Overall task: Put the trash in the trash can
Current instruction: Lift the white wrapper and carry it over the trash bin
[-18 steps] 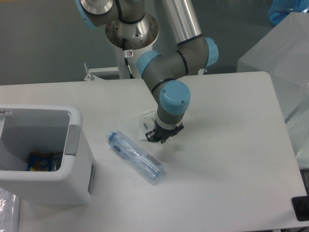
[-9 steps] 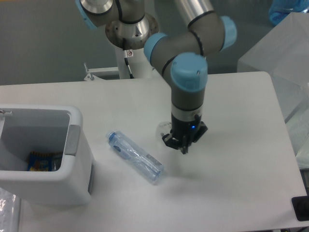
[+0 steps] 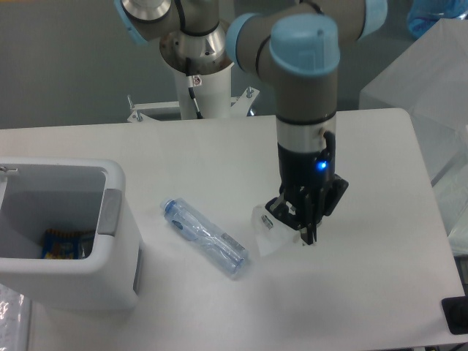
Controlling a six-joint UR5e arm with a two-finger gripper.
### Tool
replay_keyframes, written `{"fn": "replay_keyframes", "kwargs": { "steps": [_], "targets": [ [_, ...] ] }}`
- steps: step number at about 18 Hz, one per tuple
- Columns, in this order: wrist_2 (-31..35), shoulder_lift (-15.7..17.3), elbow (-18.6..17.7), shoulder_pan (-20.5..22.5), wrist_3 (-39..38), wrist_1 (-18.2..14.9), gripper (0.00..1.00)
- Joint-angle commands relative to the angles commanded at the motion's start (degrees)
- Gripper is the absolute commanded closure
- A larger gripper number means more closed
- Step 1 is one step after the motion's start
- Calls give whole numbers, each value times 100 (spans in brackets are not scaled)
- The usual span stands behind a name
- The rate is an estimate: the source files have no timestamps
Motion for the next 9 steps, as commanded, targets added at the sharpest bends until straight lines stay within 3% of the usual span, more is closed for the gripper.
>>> {"fn": "replay_keyframes", "kwargs": {
  "steps": [6, 9],
  "targets": [
    [-458, 273, 9, -351, 70, 325, 100],
    [-458, 325, 9, -737, 114, 528, 100]
  ]
}}
